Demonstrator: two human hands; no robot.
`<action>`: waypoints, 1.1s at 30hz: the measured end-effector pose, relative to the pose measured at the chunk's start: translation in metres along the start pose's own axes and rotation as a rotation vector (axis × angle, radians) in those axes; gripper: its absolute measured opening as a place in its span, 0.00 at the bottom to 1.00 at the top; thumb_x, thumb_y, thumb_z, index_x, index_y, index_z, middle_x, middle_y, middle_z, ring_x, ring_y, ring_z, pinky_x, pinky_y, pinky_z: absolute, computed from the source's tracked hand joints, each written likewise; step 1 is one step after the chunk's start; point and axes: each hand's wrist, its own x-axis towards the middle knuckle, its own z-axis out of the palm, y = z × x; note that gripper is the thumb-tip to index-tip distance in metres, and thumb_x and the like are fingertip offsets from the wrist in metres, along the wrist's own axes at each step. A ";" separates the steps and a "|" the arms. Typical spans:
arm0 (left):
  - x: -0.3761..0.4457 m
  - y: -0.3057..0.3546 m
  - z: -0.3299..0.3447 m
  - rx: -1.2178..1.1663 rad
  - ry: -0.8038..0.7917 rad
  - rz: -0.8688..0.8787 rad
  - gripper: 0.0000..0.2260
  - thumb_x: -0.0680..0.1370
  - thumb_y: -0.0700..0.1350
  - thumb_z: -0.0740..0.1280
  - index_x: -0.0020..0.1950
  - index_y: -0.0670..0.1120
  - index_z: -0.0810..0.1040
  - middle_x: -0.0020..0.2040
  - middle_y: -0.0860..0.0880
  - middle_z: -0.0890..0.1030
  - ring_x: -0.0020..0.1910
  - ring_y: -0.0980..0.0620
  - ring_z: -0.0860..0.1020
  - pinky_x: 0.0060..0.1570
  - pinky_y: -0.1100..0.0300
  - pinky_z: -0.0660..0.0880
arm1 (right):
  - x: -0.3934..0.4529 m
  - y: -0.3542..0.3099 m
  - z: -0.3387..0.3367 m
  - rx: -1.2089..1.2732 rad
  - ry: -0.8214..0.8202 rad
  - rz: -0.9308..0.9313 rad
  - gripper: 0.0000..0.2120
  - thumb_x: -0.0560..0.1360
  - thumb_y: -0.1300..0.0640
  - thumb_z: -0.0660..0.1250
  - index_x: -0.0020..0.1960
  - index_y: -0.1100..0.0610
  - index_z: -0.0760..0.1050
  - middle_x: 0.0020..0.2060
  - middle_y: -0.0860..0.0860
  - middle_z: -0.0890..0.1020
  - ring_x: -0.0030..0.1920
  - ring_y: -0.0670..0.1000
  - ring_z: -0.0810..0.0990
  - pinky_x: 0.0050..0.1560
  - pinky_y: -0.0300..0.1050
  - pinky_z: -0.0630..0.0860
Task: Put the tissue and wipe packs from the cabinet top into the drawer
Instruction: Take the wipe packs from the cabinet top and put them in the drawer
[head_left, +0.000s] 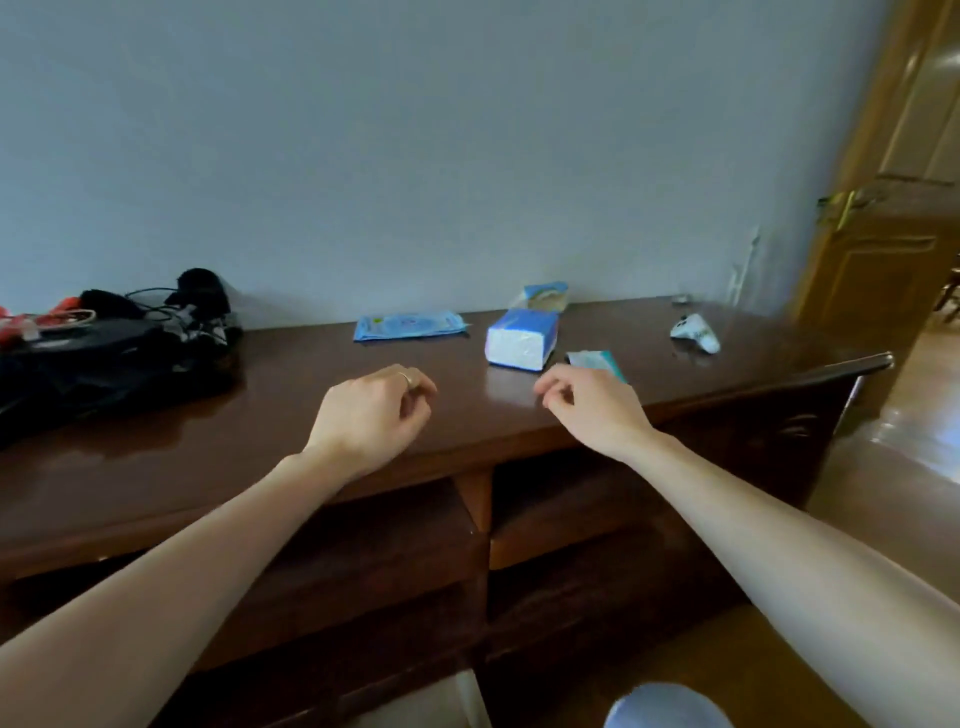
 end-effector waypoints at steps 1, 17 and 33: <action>0.017 -0.001 0.009 -0.006 -0.011 -0.006 0.10 0.77 0.52 0.64 0.56 0.59 0.80 0.50 0.59 0.81 0.49 0.54 0.81 0.42 0.58 0.73 | 0.014 0.008 -0.001 -0.023 0.031 0.024 0.12 0.79 0.52 0.59 0.52 0.40 0.80 0.45 0.39 0.85 0.49 0.45 0.81 0.45 0.43 0.74; 0.252 -0.122 0.199 0.101 -0.343 -0.266 0.15 0.79 0.56 0.59 0.65 0.60 0.74 0.76 0.45 0.65 0.77 0.44 0.59 0.73 0.40 0.58 | 0.382 0.078 0.077 0.108 -0.186 0.308 0.29 0.85 0.43 0.45 0.78 0.58 0.65 0.77 0.59 0.68 0.75 0.60 0.67 0.70 0.52 0.63; 0.239 -0.119 0.187 0.228 -0.294 -0.183 0.28 0.81 0.51 0.57 0.79 0.40 0.60 0.80 0.44 0.60 0.79 0.46 0.56 0.78 0.47 0.51 | 0.377 0.046 0.087 0.132 -0.101 0.144 0.19 0.83 0.52 0.55 0.65 0.58 0.78 0.64 0.60 0.79 0.64 0.62 0.77 0.60 0.49 0.72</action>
